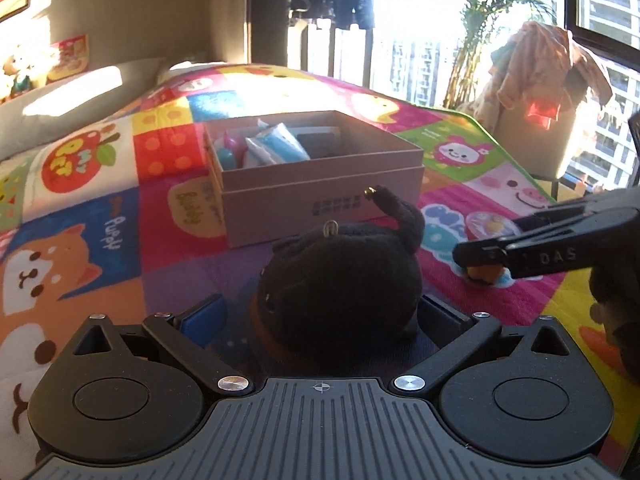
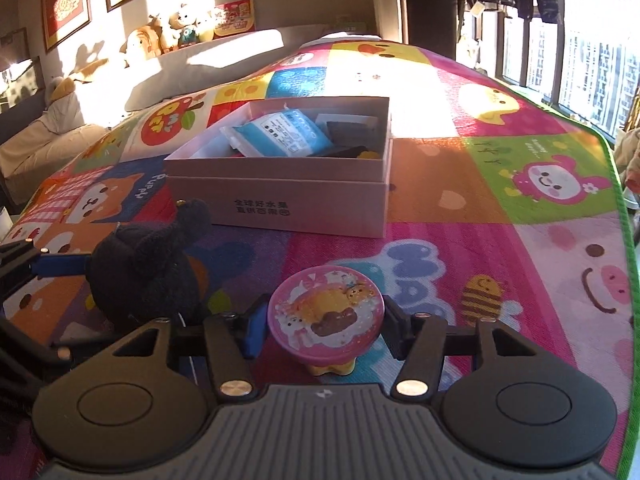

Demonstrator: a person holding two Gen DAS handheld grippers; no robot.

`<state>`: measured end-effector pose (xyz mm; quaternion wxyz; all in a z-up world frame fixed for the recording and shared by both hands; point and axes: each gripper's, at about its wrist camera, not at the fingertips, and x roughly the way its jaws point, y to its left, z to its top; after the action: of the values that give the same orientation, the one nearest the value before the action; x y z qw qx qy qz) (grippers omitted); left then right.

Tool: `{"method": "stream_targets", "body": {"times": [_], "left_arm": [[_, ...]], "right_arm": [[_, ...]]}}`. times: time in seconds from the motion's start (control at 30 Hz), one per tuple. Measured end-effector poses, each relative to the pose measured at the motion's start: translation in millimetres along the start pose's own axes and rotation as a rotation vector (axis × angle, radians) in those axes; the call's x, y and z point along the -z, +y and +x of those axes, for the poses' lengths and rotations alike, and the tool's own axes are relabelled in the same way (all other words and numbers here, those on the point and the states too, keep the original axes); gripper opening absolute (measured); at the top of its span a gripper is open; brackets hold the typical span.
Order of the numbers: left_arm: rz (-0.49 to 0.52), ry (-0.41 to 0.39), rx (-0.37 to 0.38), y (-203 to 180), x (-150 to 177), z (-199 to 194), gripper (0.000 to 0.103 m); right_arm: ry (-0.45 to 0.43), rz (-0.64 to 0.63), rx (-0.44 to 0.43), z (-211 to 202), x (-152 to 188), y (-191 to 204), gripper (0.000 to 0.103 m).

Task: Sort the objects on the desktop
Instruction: 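Carry the jar with the right tool while the left carries the plush toy, then raise the jar with the right tool while the left lifts the plush toy over the box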

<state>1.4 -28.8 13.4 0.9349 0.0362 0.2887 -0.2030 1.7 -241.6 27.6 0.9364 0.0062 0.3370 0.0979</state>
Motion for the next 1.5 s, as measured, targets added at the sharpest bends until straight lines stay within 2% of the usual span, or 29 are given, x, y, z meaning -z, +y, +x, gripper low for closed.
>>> {"method": "stream_targets", "body": {"times": [0.13,0.2,0.3,0.37,0.43,0.5,0.57,0.8,0.87,1.2,1.33,1.43,1.5], "left_arm": [[-0.034,0.046,0.078,-6,-1,8,0.103],[0.008,0.061,0.125,-18,2,4,0.103],[0.095,0.084,0.257,-34,10,-10,0.103],[0.158,0.06,0.288,-42,14,-20,0.103],[0.201,0.023,0.233,-47,15,-24,0.103],[0.204,0.001,0.138,-46,12,-18,0.103],[0.188,0.004,0.083,-45,6,-6,0.103],[0.144,0.045,0.031,-47,-5,26,0.101],[0.124,0.046,0.025,-45,-6,23,0.08],[0.104,0.038,-0.011,-48,0,-10,0.078],[0.122,-0.025,0.008,-57,-7,-45,0.078],[0.186,-0.131,0.015,-63,-30,-74,0.078],[0.241,-0.208,-0.001,-65,-51,-86,0.078]], "right_arm": [[0.002,0.005,0.041,-9,6,-11,0.056],[0.001,0.005,0.052,-12,8,-14,0.056],[-0.003,0.0,0.056,-14,10,-15,0.056],[-0.002,-0.001,0.056,-13,10,-15,0.056],[0.003,0.001,0.057,-10,10,-15,0.056],[0.006,0.004,0.059,-9,10,-15,0.056],[0.006,0.004,0.061,-9,10,-15,0.057],[0.004,-0.004,0.072,-12,11,-13,0.057],[0.014,0.013,0.068,-13,11,-15,0.055],[-0.012,-0.038,0.054,-38,7,-2,0.055],[-0.032,-0.069,0.007,-63,-1,7,0.055],[-0.087,-0.11,-0.022,-92,-16,12,0.055],[-0.157,-0.131,-0.026,-115,-33,13,0.055]]}}
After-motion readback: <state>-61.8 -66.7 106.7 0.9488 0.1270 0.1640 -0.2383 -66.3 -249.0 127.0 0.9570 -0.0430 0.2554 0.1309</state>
